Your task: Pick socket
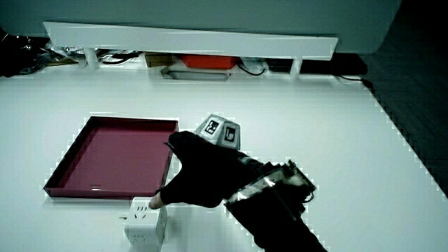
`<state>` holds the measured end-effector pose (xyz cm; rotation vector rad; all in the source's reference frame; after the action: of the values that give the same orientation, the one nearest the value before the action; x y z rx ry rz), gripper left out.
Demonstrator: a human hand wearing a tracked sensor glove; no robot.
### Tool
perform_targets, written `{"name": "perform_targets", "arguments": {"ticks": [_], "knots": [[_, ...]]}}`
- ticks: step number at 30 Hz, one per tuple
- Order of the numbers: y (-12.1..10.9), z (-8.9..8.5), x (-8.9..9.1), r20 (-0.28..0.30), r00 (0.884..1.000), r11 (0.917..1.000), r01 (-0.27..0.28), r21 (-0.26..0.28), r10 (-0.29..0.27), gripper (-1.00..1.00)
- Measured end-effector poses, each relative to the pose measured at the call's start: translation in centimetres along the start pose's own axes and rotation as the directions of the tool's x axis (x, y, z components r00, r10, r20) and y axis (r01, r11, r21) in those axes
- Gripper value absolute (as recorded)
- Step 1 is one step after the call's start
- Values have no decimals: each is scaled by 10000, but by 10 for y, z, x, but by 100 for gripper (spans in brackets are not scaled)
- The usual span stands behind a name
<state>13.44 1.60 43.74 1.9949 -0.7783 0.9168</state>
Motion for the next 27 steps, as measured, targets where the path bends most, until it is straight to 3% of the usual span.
{"name": "perform_targets", "arguments": {"ticks": [1, 3, 7, 8, 9, 12, 13, 15, 18, 19, 21, 26, 27], "knots": [[1, -3, -1, -101, 9994, 9993, 333, -190, -335, 0], [3, -9, 0, 161, 9994, 9990, 326, -315, -321, 0], [7, -22, 1, -281, 9963, 9937, 793, -791, -817, 0], [8, -28, 9, 720, 9899, 9897, 1272, -660, -1224, 0], [8, -26, 1, 354, 9911, 9896, 1300, -614, -1280, 0], [11, -38, 13, 689, 9886, 9876, 1390, -730, -1340, 0], [11, -37, 7, 417, 9905, 9876, 1342, -819, -1311, 0], [13, -43, 9, 342, 9920, 9884, 1243, -876, -1218, 0], [15, -50, 10, 422, 9888, 9829, 1470, -1112, -1431, 0], [16, -53, 11, 332, 9921, 9872, 1238, -1003, -1210, 0], [16, -54, 7, 136, 9927, 9867, 1203, -1092, -1195, 0], [20, -67, 14, 421, 9916, 9835, 1270, -1285, -1226, 0], [20, -66, 8, 244, 9920, 9839, 1264, -1264, -1243, 0]]}}
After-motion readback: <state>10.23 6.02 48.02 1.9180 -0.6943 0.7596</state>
